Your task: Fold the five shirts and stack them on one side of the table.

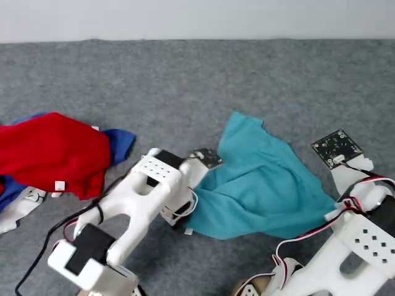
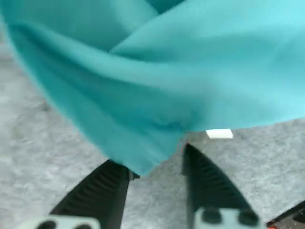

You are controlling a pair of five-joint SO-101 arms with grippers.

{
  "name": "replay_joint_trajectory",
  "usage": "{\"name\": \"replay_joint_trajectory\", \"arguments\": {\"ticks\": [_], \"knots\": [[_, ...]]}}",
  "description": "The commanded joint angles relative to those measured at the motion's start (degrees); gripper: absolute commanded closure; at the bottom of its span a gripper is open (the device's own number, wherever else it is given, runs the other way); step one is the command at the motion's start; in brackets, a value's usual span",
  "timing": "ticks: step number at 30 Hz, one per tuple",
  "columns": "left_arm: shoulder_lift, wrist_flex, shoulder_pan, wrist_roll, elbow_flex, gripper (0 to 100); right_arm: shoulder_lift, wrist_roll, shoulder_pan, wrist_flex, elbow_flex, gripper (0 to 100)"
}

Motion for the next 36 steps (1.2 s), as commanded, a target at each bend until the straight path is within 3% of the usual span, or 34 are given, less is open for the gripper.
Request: {"name": "replay_joint_trajectory", "arguments": {"ticks": [1,4,9,15,22,32,36], "knots": [[0.70,-0.97,0.44,0.53,-2.77,92,-1.36,0.26,0.75,2.15,-2.64,99.0],[-0.18,-0.88,0.44,0.53,-2.86,99,-1.45,0.26,0.75,2.15,-2.64,99.0],[-8.35,1.85,-1.32,0.53,-3.56,99,-1.54,0.35,0.75,2.15,-3.08,99.0],[-25.67,10.29,-11.34,0.18,-12.35,99,-1.54,0.26,0.57,2.15,-8.70,99.0],[-41.23,11.34,-19.34,-2.02,-24.13,99,-1.54,0.09,0.31,1.10,-20.92,99.0],[-50.46,6.07,-19.60,-5.45,-36.53,99,-1.45,-3.52,0.31,-15.52,-38.95,99.0],[-51.25,4.31,-19.69,-10.55,-41.10,99,-1.45,-3.60,0.31,-23.87,-43.69,99.0]]}}
